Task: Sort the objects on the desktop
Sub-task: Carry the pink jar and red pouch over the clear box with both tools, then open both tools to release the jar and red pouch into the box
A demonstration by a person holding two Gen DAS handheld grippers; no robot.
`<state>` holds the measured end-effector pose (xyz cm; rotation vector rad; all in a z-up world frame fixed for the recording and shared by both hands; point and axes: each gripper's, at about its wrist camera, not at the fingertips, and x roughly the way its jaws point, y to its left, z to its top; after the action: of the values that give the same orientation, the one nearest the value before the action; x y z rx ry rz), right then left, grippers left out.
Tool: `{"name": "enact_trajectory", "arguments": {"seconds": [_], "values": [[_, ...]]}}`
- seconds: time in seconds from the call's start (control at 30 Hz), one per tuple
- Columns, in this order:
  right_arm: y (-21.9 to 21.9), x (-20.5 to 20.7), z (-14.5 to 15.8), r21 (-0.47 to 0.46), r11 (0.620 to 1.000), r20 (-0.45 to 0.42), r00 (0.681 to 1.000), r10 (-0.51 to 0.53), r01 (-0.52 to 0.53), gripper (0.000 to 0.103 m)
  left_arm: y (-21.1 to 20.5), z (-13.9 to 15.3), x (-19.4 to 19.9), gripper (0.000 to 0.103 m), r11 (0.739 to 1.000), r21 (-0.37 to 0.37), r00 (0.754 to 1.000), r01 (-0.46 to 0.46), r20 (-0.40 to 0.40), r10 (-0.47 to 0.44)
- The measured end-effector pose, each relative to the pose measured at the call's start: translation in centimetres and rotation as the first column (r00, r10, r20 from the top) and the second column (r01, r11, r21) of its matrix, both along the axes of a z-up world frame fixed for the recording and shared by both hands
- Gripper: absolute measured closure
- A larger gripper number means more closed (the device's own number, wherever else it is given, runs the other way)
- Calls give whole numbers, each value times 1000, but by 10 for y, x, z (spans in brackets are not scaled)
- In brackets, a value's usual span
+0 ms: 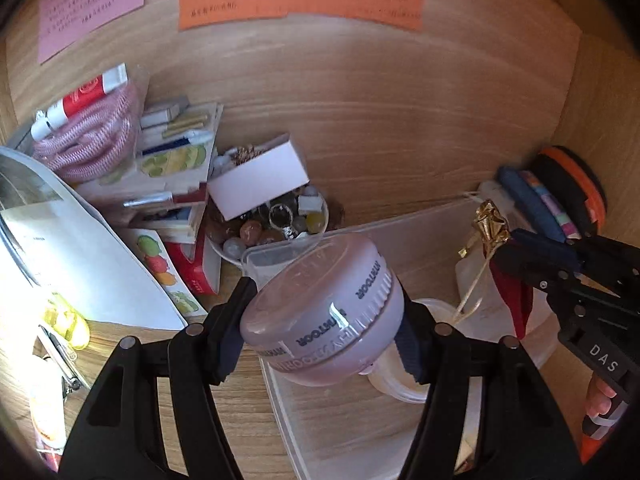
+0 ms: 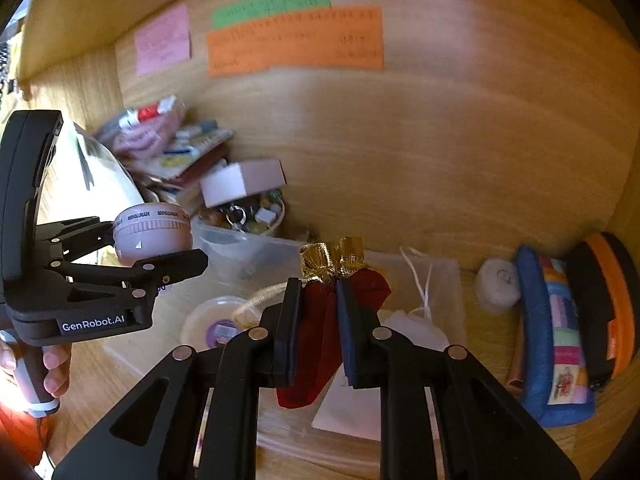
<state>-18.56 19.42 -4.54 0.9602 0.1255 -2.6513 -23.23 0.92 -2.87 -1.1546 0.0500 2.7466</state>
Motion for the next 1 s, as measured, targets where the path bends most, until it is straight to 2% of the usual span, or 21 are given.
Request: {"name": "enact_trajectory", "arguments": {"seconds": [0.17,0.43,0.73,0.87,0.93,1.0], "values": [[1,-9,-16,16,1000,39,999,-9,8,87,4,-7,-3,40,1000,-16,1000,-6,17,6],[-6,-13,-30,47,999,63,998,-1,-2,87,18,-12,-3,39,994,-107,1000,-2,-11,1],[-11,-15,-41,68,998,83,997,5,-10,85,15,-15,-3,39,995,-101,1000,15,9,-14],[-10,-15,-43,44,999,94,995,15,-19,84,12,-15,-2,39,995,-101,1000,18,7,-17],[-9,-14,-42,38,999,90,996,10,-13,79,12,-15,0,39,994,-103,1000,18,5,-18],[-7,-13,-40,31,999,81,997,3,-6,67,12,-15,3,39,994,-107,1000,19,4,-19]]}}
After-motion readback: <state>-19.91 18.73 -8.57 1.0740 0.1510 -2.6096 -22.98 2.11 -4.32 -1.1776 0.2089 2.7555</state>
